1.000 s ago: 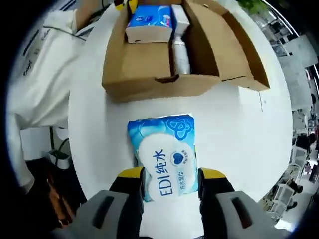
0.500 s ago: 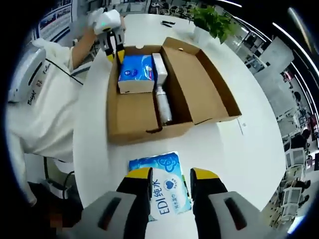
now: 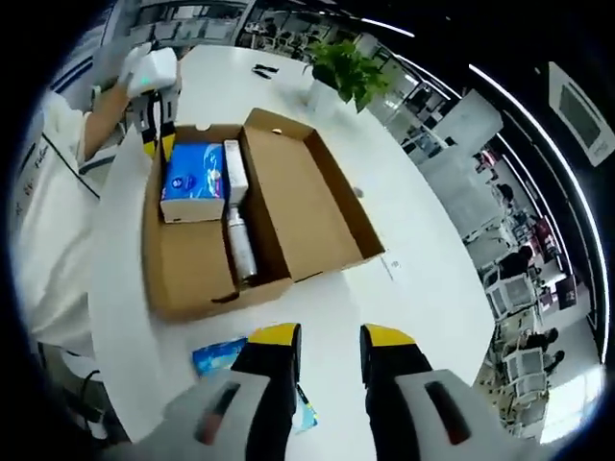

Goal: Operate the shoe box by opening the lid, removing the specified soft item, and placing it in the target area until the item is outside and the box remains undamaged.

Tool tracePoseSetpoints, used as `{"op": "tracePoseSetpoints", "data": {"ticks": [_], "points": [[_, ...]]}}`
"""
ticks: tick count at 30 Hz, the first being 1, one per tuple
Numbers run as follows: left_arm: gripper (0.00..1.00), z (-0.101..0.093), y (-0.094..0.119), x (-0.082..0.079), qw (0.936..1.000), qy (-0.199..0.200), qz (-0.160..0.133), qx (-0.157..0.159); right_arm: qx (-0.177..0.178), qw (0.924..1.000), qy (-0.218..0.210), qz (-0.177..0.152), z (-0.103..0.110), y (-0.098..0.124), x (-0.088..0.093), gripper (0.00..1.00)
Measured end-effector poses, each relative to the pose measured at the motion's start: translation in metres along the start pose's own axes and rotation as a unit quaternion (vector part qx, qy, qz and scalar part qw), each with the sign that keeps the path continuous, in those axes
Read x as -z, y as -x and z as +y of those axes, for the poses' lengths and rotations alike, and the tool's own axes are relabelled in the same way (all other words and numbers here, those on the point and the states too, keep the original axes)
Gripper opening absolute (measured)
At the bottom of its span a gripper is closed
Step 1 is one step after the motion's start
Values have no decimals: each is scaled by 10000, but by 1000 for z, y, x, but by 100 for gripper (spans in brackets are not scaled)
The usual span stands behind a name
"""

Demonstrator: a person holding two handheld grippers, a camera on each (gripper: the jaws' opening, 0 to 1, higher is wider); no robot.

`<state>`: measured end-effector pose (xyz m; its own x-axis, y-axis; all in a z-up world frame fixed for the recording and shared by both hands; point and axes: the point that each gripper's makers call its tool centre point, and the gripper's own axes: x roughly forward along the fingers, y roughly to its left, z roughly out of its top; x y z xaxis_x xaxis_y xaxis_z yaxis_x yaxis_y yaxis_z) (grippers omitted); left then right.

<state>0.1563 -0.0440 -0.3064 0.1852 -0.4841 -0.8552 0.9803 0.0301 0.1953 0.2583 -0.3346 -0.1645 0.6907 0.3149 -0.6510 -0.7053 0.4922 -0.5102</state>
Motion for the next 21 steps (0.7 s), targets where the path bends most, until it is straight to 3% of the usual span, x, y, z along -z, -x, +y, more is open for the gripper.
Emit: {"op": "tracePoseSetpoints", "data": {"ticks": [1, 3, 5, 9, 13, 17, 21], "points": [[7, 0, 0, 0, 10000, -21, 1, 0, 63, 9998, -92, -147, 1, 1, -7, 25], [7, -1, 0, 0, 10000, -19, 11, 20, 83, 9999, -26, -107, 6, 0, -9, 28], [6, -1, 0, 0, 10000, -19, -8, 34, 433, 9984, 221, -272, 1, 0, -19, 28], [6, -1, 0, 0, 10000, -11, -32, 54, 581, 9977, 283, -219, 11, 2, -27, 28], [6, -1, -1, 0, 10000, 10, -29, 88, 469, 9981, 228, -331, 23, 4, -38, 29], [6, -1, -2, -1, 9999, 73, -46, 119, 447, 9981, 239, -346, 33, -1, -48, 37], [6, -2, -2, -1, 9999, -32, -73, 111, 447, 9978, 416, -249, 44, -10, -51, 28]]}}
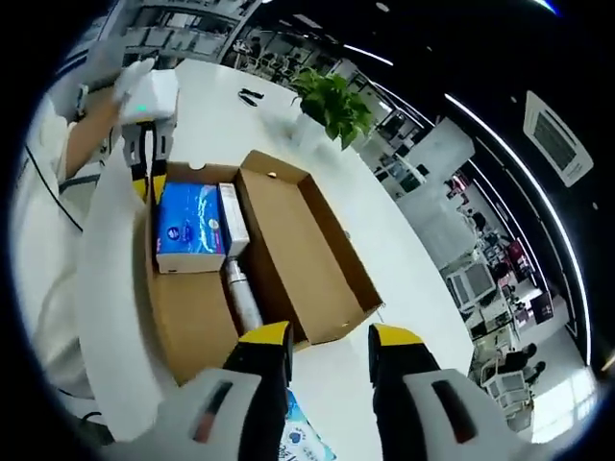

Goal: Operate the shoe box by opening the lid, removing the specified soft item, and placing it in the target area until the item is outside and the box remains undamaged.

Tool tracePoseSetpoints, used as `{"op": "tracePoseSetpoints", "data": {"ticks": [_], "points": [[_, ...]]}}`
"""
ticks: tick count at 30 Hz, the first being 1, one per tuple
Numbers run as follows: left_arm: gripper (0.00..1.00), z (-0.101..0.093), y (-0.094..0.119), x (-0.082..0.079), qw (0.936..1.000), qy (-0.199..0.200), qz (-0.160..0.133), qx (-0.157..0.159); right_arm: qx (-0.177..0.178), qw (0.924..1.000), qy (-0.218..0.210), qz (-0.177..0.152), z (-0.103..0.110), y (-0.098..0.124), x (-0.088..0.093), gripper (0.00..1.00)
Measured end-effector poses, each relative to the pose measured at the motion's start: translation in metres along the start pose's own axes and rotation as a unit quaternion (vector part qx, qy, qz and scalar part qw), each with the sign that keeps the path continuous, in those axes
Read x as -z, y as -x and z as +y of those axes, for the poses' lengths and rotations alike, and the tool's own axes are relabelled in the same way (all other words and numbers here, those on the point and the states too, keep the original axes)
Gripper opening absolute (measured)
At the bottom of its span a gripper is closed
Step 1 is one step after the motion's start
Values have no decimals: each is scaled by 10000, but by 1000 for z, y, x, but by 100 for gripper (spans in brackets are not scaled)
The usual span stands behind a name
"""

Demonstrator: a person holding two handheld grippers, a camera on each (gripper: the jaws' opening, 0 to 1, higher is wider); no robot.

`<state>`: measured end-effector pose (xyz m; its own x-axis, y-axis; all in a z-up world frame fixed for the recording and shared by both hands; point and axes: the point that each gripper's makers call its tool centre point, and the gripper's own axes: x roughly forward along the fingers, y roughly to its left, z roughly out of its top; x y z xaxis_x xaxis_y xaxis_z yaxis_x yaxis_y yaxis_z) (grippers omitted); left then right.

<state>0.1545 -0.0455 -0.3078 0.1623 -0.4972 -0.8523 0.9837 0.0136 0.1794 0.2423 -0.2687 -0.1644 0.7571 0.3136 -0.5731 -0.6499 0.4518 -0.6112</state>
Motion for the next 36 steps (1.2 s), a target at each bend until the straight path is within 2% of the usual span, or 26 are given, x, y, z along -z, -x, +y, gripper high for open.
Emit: {"op": "tracePoseSetpoints", "data": {"ticks": [3, 11, 12, 13, 14, 17, 19, 20, 22, 26, 29, 36], "points": [[6, 1, 0, 0, 10000, -7, 2, -19, -106, 9998, 186, 63, 10, -7, -2, 27], [6, 1, 1, 0, 10000, 0, -7, -29, -153, 9997, 198, 14, 23, -17, -13, 29], [5, 0, 1, 0, 10000, -11, 1, -17, -191, 9997, 147, -44, 26, -18, -15, 29], [4, 0, 0, 0, 10000, -25, 10, 3, -309, 9993, -166, -103, 34, -21, -18, 29], [4, -1, 0, 0, 10000, -33, 20, 13, -338, 9991, -206, -137, 36, -22, -20, 29], [4, 0, 0, 1, 10000, -9, 58, 40, -303, 9992, -105, -228, 47, -28, -27, 29], [4, 0, 1, 1, 10000, -22, 18, 49, -480, 9986, 73, -218, 56, -32, -29, 29], [4, 0, 1, 1, 10000, -16, 14, 50, -463, 9987, 1, -215, 57, -34, -30, 29], [4, 0, 1, 1, 10000, -11, 18, 55, -482, 9984, 231, -177, 60, -36, -30, 28], [4, -1, 0, 1, 10000, -23, 37, 51, -381, 9987, 270, -202, 64, -39, -32, 28], [4, 0, 1, 1, 10000, -15, 27, 46, -347, 9989, 134, -280, 63, -40, -33, 28], [4, -1, 0, 0, 10000, -2, 32, 84, -492, 9978, 289, -349, 70, -47, -31, 28]]}}
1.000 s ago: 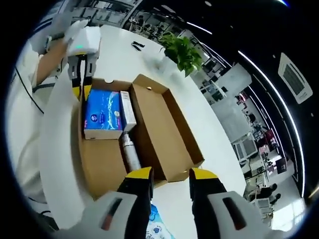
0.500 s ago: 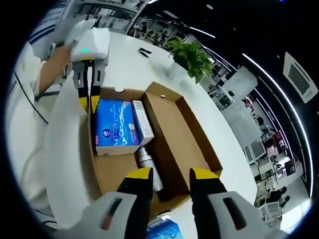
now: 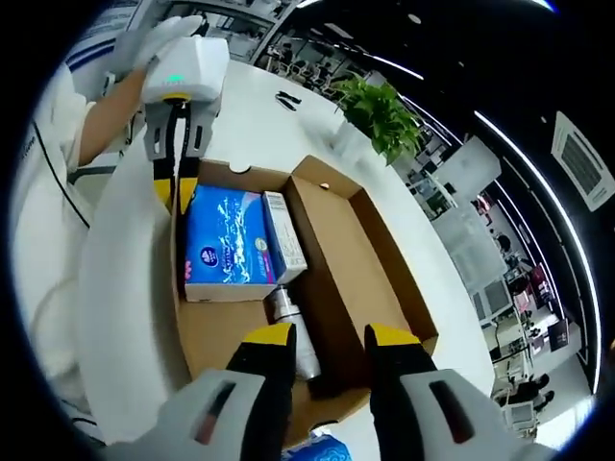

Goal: Operate the shoe box by opening the lid, removing the specified soft item, and placing it in the target area until the item is outside and the box remains undamaged.

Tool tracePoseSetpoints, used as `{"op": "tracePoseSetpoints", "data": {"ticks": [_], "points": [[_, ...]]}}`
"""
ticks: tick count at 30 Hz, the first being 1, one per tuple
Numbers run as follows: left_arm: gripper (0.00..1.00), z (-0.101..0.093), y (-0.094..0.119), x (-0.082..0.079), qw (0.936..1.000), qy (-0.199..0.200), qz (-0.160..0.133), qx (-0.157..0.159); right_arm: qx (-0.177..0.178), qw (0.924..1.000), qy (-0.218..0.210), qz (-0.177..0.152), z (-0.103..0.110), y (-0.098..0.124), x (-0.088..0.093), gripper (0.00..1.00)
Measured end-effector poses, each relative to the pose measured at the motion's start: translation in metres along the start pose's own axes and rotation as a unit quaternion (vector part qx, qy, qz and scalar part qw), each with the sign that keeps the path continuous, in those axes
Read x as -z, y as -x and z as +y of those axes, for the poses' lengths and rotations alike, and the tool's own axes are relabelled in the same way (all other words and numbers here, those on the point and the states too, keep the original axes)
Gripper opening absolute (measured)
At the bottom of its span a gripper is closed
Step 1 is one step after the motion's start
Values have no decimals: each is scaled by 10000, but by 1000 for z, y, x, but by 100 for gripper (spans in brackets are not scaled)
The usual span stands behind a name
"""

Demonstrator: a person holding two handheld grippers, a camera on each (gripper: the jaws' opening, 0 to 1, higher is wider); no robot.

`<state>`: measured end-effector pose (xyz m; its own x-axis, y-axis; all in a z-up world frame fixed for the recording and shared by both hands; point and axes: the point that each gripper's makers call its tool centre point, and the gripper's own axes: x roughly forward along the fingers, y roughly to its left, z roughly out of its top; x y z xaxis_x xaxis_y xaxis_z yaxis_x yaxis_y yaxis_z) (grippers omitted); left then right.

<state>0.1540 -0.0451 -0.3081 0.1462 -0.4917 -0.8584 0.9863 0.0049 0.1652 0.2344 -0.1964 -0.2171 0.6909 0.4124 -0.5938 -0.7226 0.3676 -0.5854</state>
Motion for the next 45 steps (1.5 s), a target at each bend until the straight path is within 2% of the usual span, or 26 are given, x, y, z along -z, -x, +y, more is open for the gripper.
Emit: {"op": "tracePoseSetpoints", "data": {"ticks": [4, 5, 8, 9, 10, 11, 13, 15, 17, 18, 19, 20, 21, 22, 23, 24, 25, 26, 27, 28, 31, 33, 34, 39, 42, 45], "points": [[4, 0, 0, 0, 10000, -10, -1, 7, -94, 10000, 23, 2, 6, -15, -1, 27], [4, 0, 0, 0, 10000, -10, -5, 7, -130, 9998, 133, 107, 8, -17, 1, 27], [4, 0, 0, 0, 10000, -13, -22, 30, -147, 9998, 151, 44, 8, -19, -4, 30], [4, 0, 0, -1, 10000, -15, -21, 37, -216, 9996, 164, 25, 11, -20, -5, 32], [4, 0, -1, 0, 10000, -4, -12, 47, -459, 9986, 207, 132, 20, -20, -2, 31], [4, 0, -1, 0, 10000, -3, -11, 50, -435, 9987, 206, 141, 20, -20, -2, 30], [4, 0, -1, -1, 10000, 12, -21, 41, -524, 9966, 579, 263, 24, -16, 1, 24], [4, 1, -1, -1, 10000, 16, -28, 26, -338, 9994, 116, 24, 27, -10, -4, 23], [4, 1, -1, -1, 10000, 5, -27, 16, -370, 9991, 20, -195, 31, -4, -8, 24], [4, 1, -1, -1, 10000, -2, -22, 16, -282, 9990, -64, -331, 28, -2, -11, 24], [4, 1, -2, -1, 10000, -6, -10, 13, -186, 9992, -127, -317, 25, 1, -8, 24], [4, 1, -2, -1, 10000, -11, -7, 6, -158, 9996, -65, -225, 24, 2, -3, 23], [4, 1, -2, -1, 10000, -12, -7, -1, -126, 9997, 185, -107, 23, 1, 3, 22], [4, 1, -2, -1, 10000, -15, -9, 1, -278, 9986, 369, 258, 27, -2, 17, 22], [4, 1, -2, -1, 10000, -7, -5, 6, -274, 9984, 355, 348, 26, -3, 20, 22], [4, 1, -2, -1, 10000, 10, 3, 4, -162, 9991, 163, 366, 23, -6, 22, 23], [5, 1, -2, -1, 10000, 19, 8, 0, -23, 9999, -10, 126, 18, -12, 16, 23], [5, 1, -3, 0, 10000, 8, 11, -4, -104, 9999, -32, -28, 20, -15, 11, 24], [5, 1, -4, 0, 10000, -3, 11, -2, -381, 9981, -294, -376, 29, -19, 2, 24], [5, 0, -7, 1, 10000, -54, 26, 5, -564, 9962, -411, -519, 36, -22, -2, 24], [5, 1, -7, 1, 9999, -129, 39, 4, -386, 9986, -154, -317, 32, -27, 6, 25], [5, 1, -7, 1, 10000, -58, 44, 10, -192, 9996, -200, -73, 26, -30, 15, 25], [5, 1, -7, 1, 10000, -67, 38, 5, -169, 9997, -154, -97, 26, -32, 15, 25], [5, 1, -7, 1, 10000, -61, 40, -9, -383, 9991, -128, -104, 36, -40, 18, 25], [5, 1, -8, 1, 9999, -10, 111, 3, -588, 9982, -69, -6, 36, -45, 22, 27], [5, 1, -7, 2, 9999, 47, 125, -5, -593, 9982, -41, 23, 32, -45, 24, 27]]}}
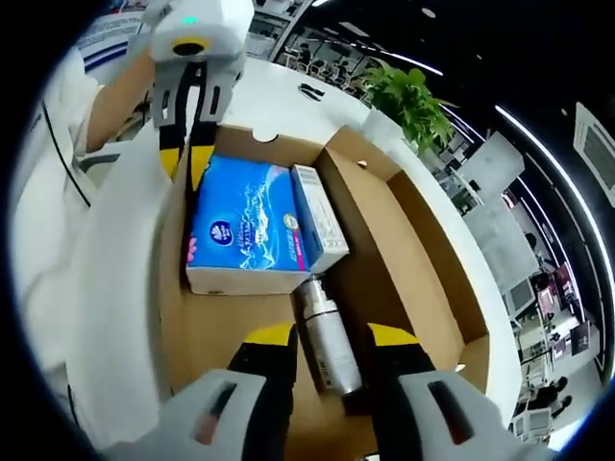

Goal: Operate the shoe box by opening the lid, removing the specified soft item, and placing it in the target area until the item is outside and the box remains undamaged.

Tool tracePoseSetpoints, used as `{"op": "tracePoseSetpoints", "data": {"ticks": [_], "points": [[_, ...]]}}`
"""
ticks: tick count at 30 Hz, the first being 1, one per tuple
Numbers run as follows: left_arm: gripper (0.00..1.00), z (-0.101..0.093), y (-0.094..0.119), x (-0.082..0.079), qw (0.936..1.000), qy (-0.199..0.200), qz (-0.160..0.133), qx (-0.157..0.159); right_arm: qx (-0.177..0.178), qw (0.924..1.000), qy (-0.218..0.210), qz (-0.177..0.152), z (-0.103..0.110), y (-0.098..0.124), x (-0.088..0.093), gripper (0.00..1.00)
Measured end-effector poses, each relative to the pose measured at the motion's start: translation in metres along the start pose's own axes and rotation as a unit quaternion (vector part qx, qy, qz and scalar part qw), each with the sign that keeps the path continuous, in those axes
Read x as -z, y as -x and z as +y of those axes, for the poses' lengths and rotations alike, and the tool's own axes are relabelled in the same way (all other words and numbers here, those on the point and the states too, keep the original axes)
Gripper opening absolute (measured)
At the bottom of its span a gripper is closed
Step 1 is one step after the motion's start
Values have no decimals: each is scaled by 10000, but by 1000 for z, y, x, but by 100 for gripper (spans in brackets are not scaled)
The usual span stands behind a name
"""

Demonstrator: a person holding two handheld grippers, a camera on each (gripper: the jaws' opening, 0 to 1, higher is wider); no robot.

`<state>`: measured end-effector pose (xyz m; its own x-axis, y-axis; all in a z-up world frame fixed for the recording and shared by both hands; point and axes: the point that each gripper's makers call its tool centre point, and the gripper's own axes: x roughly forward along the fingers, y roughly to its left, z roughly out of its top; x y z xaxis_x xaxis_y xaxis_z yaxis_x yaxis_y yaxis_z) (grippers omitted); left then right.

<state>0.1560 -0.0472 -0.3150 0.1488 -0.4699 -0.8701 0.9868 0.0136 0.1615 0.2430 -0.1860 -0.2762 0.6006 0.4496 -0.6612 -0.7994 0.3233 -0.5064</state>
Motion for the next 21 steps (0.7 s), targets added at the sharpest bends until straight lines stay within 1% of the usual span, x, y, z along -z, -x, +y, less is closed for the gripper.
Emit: {"op": "tracePoseSetpoints", "data": {"ticks": [2, 4, 8, 13, 17, 21], "points": [[5, 0, 0, 0, 10000, 34, -5, -18, -89, 9999, -66, 12, 2, -1, 0, 27], [5, 0, 0, 0, 10000, 34, -1, -14, -112, 9999, 26, 47, 3, -3, 0, 27], [5, -1, 0, 0, 10000, 60, 1, -10, -181, 9998, 23, 82, 6, -5, -1, 27], [5, -1, 1, 0, 10000, 68, 6, 1, -165, 9997, 57, 164, 4, -10, 1, 27], [5, -1, 1, 0, 10000, 68, 5, -3, -212, 9991, 180, 325, 5, -16, 4, 27], [5, -1, 1, 0, 10000, 55, 4, -13, -177, 9980, 335, 502, 4, -24, 6, 27]]}}
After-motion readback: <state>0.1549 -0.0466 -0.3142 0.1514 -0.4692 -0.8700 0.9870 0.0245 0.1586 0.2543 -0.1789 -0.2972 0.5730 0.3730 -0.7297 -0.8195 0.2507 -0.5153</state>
